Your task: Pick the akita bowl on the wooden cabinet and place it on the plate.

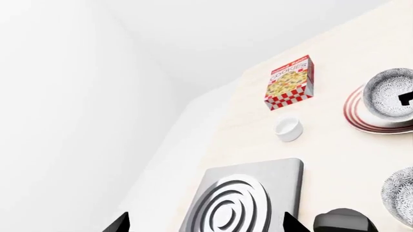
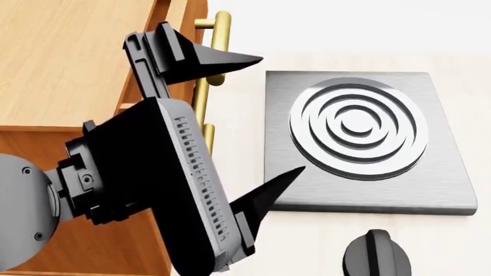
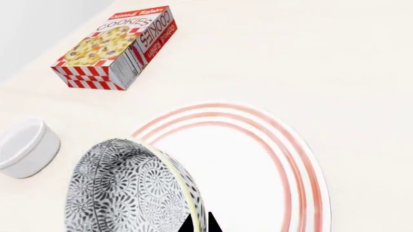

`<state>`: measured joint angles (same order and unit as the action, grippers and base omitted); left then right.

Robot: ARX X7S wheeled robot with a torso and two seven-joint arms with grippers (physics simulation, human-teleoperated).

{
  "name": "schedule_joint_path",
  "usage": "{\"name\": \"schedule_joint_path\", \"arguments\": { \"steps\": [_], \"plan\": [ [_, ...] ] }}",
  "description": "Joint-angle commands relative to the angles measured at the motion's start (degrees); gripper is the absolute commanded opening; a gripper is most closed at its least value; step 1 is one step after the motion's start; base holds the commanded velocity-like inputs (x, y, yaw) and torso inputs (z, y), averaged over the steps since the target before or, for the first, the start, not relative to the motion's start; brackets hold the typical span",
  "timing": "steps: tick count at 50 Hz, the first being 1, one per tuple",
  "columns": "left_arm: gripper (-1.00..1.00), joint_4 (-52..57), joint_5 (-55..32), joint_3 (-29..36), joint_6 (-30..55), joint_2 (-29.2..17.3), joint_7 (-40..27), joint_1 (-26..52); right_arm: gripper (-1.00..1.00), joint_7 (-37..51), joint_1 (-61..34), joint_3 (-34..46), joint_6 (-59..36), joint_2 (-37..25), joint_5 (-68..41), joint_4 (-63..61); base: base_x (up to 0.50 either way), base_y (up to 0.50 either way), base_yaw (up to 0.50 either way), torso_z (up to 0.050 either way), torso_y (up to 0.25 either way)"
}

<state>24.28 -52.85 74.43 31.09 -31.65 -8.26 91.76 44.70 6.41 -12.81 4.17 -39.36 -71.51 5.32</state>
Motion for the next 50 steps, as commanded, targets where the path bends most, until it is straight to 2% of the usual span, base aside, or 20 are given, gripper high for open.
{"name": "schedule_joint_path", "arguments": {
  "steps": [1,27,50],
  "plan": [
    [1.00,-0.4,0.2,0.0,-0.2,0.2,0.2,-0.4,-1.00,-0.6,-0.9,-0.2,-0.3,0.1,1.0,1.4,0.00,0.00,0.00,0.000,0.000],
    [1.00,-0.8,0.7,0.2,-0.5,0.2,0.3,-1.2,-1.00,1.7,-3.4,1.0,-3.0,-2.8,2.2,1.3,0.00,0.00,0.00,0.000,0.000],
    [1.00,-1.4,0.9,0.2,-0.4,0.7,0.6,-1.2,-1.00,-0.7,-4.2,1.2,-2.7,-1.1,1.8,5.6,0.00,0.00,0.00,0.000,0.000]
  ]
}}
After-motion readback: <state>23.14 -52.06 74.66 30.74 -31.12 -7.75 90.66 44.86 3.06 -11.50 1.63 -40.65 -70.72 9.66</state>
